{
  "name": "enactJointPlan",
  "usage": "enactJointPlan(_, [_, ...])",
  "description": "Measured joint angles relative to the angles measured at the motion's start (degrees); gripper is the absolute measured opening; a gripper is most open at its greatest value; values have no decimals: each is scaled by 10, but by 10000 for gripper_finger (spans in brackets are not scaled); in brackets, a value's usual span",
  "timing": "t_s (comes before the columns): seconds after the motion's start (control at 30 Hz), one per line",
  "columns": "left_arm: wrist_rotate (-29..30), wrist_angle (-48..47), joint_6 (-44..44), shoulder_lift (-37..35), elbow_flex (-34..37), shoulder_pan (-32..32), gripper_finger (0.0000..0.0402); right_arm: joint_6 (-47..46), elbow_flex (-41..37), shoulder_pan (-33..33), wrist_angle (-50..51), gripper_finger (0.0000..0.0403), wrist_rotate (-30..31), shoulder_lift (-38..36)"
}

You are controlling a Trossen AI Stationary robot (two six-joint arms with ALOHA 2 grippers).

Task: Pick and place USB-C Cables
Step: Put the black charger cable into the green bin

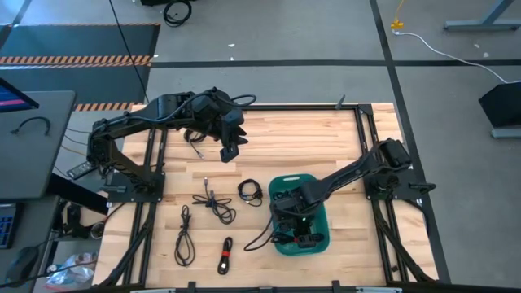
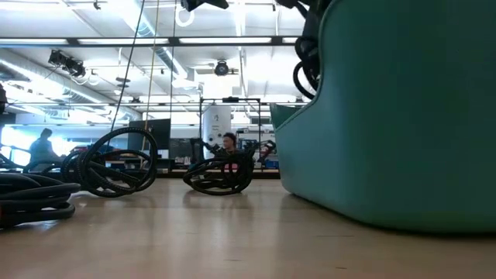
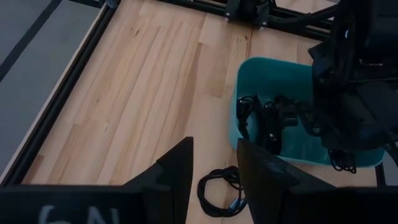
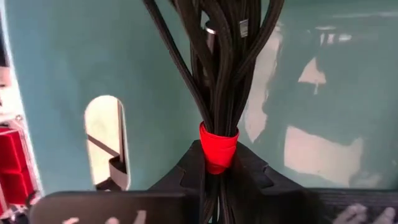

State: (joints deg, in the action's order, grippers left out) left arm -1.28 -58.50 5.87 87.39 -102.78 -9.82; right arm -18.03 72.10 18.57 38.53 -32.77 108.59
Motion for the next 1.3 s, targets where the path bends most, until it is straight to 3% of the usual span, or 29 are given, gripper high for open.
enactJointPlan(0.6, [0,0,7,0,0,0,130,60,0,-2,-2,51,4,58])
enactJointPlan(0.9, [0,0,7,0,0,0,130,47,0,-2,-4,188,30,56])
enactJointPlan(1.3, [0,1,8,0,0,0,130,39,47,-16,77,214,19,36])
